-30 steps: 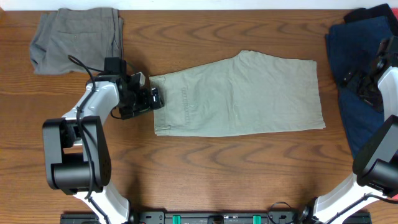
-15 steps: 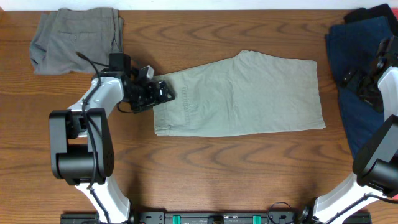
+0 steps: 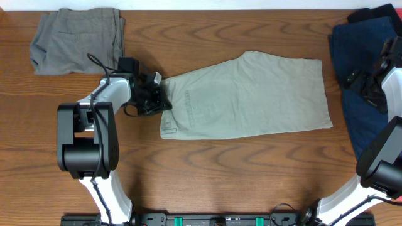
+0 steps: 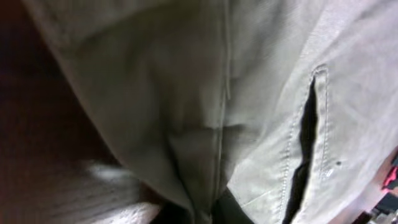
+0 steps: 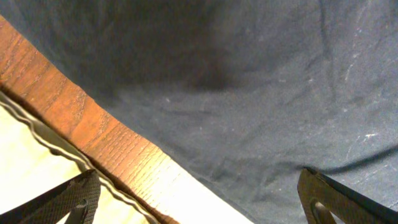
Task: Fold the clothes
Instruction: 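Grasp the shorts' left edge with the left gripper and fold it rightward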
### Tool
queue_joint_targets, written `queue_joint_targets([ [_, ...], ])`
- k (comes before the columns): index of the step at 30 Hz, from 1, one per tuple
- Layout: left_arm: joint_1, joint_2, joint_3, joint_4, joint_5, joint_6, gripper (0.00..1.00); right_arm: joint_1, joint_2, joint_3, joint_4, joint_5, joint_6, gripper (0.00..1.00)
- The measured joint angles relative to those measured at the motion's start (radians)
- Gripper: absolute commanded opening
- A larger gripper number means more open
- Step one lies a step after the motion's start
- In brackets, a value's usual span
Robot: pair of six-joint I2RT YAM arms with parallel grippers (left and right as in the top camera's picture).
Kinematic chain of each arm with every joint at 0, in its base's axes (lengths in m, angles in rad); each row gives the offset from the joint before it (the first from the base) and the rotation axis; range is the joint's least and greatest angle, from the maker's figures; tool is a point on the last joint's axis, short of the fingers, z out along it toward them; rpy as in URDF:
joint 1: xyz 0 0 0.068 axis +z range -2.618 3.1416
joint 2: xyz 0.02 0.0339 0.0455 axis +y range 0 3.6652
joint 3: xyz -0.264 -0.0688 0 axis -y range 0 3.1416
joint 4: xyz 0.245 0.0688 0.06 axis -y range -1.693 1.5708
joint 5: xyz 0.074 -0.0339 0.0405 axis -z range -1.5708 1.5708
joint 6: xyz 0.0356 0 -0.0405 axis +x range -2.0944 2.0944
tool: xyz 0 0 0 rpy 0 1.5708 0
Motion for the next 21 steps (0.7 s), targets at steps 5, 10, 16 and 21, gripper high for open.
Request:
queue_joint_targets([
  [5,0.011,0.000,0.035,-0.136,-0.064,-0.012,0.06,0.000,0.000,0.000,0.000,0.000,0.000,0.99],
  [10,0.074,0.027,0.121,-0.376,-0.229,-0.026,0.07,0.000,0.000,0.000,0.000,0.000,0.000,0.99],
  [16,0.160,0.061,0.277,-0.620,-0.447,-0.030,0.06,0.000,0.000,0.000,0.000,0.000,0.000,0.99],
  [21,0.171,0.013,0.421,-0.742,-0.517,-0.030,0.06,0.000,0.000,0.000,0.000,0.000,0.000,0.99],
])
